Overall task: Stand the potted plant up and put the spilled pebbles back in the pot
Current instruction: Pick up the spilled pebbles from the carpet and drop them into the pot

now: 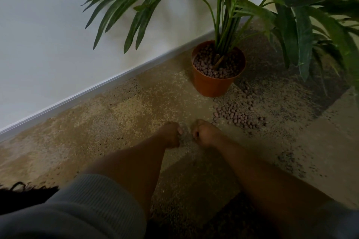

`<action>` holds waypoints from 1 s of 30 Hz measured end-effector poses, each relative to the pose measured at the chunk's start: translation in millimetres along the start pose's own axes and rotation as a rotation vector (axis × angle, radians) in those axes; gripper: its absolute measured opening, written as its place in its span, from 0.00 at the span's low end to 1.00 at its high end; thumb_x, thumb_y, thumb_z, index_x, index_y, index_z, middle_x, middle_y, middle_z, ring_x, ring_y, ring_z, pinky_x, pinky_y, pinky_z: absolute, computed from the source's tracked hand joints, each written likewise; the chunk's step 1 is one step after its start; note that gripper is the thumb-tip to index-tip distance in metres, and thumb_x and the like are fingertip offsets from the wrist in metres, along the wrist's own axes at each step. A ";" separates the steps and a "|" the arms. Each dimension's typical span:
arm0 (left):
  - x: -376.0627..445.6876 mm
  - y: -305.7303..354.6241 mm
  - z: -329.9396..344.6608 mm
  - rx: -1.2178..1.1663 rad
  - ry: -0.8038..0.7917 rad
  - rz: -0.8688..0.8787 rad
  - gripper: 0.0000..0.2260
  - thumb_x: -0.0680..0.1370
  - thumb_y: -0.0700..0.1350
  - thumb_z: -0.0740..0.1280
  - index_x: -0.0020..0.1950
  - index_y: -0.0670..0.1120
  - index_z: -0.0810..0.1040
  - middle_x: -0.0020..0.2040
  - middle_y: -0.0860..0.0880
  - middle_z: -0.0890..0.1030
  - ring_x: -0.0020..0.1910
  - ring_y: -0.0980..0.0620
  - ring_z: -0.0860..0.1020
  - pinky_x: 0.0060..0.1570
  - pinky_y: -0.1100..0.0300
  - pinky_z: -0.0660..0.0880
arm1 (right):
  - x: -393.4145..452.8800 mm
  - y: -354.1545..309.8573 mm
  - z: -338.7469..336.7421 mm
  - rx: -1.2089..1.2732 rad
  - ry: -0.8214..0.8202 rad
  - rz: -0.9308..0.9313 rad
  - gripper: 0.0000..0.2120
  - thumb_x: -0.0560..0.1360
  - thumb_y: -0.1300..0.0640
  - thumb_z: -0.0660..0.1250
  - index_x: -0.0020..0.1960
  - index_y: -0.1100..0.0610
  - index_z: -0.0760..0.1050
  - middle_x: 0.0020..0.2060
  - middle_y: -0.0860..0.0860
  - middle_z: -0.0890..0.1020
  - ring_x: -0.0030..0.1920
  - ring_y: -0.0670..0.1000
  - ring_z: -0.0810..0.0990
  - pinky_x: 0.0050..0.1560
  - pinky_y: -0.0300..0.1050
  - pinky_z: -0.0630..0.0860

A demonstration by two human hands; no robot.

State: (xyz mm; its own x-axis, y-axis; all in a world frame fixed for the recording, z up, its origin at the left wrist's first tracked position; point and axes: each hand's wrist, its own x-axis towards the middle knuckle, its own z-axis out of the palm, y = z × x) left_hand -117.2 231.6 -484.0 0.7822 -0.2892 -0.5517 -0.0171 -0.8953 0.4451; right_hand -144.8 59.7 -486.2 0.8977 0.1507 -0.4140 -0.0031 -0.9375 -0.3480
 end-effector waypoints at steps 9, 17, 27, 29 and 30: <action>3.6 1.5 4.9 0.119 0.025 0.043 0.09 0.70 0.39 0.73 0.48 0.46 0.81 0.54 0.48 0.78 0.49 0.52 0.77 0.44 0.61 0.76 | -13.6 3.0 -0.2 -0.013 -0.085 -0.030 0.06 0.72 0.60 0.71 0.42 0.52 0.76 0.58 0.53 0.72 0.55 0.53 0.75 0.59 0.48 0.75; -6.3 10.6 5.7 0.144 -0.051 -0.017 0.12 0.73 0.46 0.69 0.51 0.40 0.82 0.50 0.43 0.82 0.50 0.47 0.81 0.49 0.55 0.80 | -18.4 4.9 1.8 0.080 -0.028 0.088 0.04 0.74 0.63 0.69 0.48 0.57 0.80 0.53 0.55 0.79 0.54 0.54 0.79 0.59 0.49 0.77; -17.3 34.6 -17.3 -1.185 -0.299 -0.332 0.09 0.73 0.36 0.53 0.39 0.44 0.71 0.35 0.47 0.72 0.32 0.54 0.71 0.27 0.66 0.72 | -26.7 -4.4 -5.0 -0.009 -0.068 0.056 0.11 0.78 0.62 0.63 0.60 0.60 0.76 0.59 0.58 0.76 0.60 0.56 0.76 0.58 0.46 0.74; -15.7 35.6 -19.4 -1.202 -0.290 -0.308 0.09 0.75 0.40 0.55 0.38 0.45 0.73 0.34 0.48 0.74 0.30 0.55 0.72 0.27 0.66 0.71 | -30.5 -5.3 -6.0 0.014 -0.069 0.055 0.10 0.78 0.61 0.64 0.59 0.59 0.76 0.58 0.57 0.76 0.59 0.56 0.76 0.58 0.46 0.73; -15.7 36.6 -18.9 -1.128 -0.274 -0.297 0.10 0.76 0.41 0.57 0.37 0.45 0.74 0.32 0.49 0.74 0.28 0.55 0.71 0.26 0.67 0.70 | -32.0 -4.0 -5.2 0.060 -0.053 0.070 0.08 0.77 0.62 0.65 0.56 0.58 0.77 0.55 0.55 0.77 0.57 0.55 0.77 0.57 0.46 0.75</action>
State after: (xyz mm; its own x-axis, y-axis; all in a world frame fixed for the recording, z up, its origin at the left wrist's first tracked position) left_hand -118.4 209.8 -445.7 0.5025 -0.3064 -0.8084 0.8043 -0.1773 0.5671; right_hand -171.2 57.0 -467.2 0.8698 0.1032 -0.4825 -0.0928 -0.9262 -0.3654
